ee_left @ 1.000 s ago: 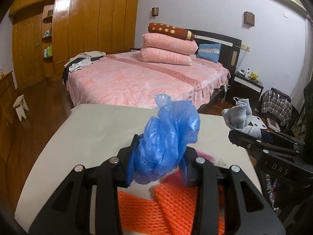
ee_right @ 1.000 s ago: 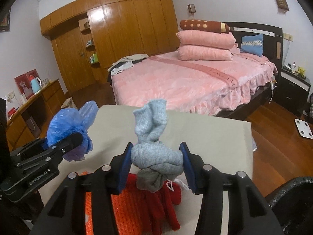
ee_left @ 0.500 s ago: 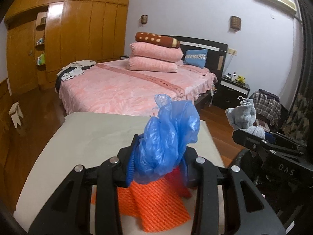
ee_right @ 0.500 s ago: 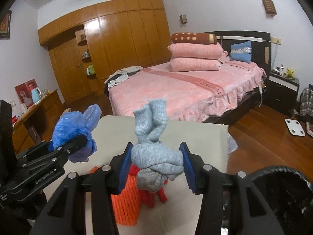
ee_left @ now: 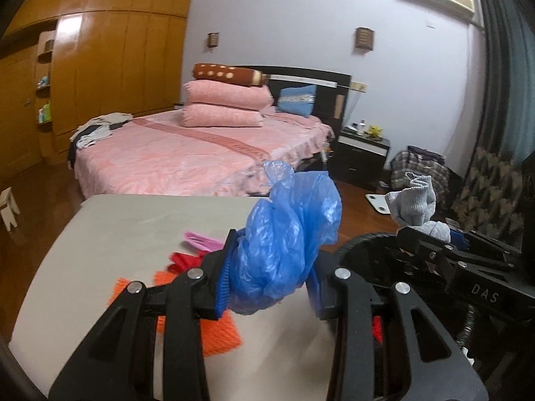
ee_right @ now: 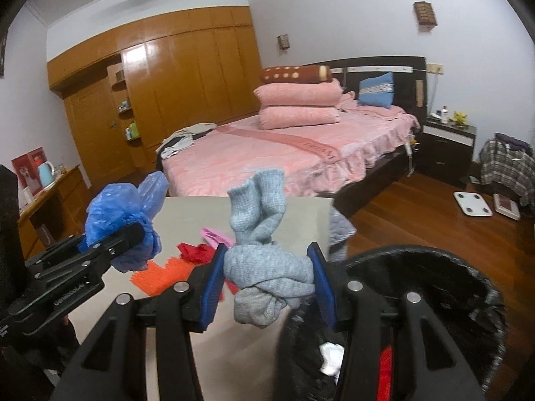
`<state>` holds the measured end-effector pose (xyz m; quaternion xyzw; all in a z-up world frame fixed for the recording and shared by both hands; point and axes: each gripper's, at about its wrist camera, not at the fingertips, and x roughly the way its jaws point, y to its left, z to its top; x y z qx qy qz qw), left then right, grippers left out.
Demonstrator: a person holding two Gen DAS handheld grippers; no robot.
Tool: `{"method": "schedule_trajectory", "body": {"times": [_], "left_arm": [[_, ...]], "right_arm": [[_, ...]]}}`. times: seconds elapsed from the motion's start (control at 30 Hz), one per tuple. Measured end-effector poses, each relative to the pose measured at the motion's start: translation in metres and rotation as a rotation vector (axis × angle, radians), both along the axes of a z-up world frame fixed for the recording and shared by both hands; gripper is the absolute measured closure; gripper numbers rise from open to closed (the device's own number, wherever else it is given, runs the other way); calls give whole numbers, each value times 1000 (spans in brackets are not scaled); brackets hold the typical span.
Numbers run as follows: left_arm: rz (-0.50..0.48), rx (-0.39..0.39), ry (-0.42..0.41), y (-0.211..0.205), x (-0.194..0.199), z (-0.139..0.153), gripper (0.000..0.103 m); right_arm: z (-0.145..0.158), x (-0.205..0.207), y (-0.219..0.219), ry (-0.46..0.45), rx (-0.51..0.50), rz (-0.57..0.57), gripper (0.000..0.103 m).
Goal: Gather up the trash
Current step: 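Carry the blue bag and grey sock over the bin with both tools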
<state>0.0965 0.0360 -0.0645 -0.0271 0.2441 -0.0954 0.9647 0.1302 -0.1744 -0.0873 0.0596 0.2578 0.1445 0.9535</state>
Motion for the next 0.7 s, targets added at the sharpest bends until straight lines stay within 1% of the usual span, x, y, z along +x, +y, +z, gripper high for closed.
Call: {"method": "schedule_trajectory", "body": {"times": [0.17, 0.4, 0.7], "left_arm": [[-70, 0, -9, -31, -10, -2, 68], [-146, -11, -12, -66, -21, -10, 68], [-244, -26, 7, -109, -17, -22, 67]], "right_arm": [[0, -19, -36, -1, -3, -75, 55], [-2, -38, -68, -4, -17, -156, 55], [-14, -52, -110, 14, -24, -247, 55]]}}
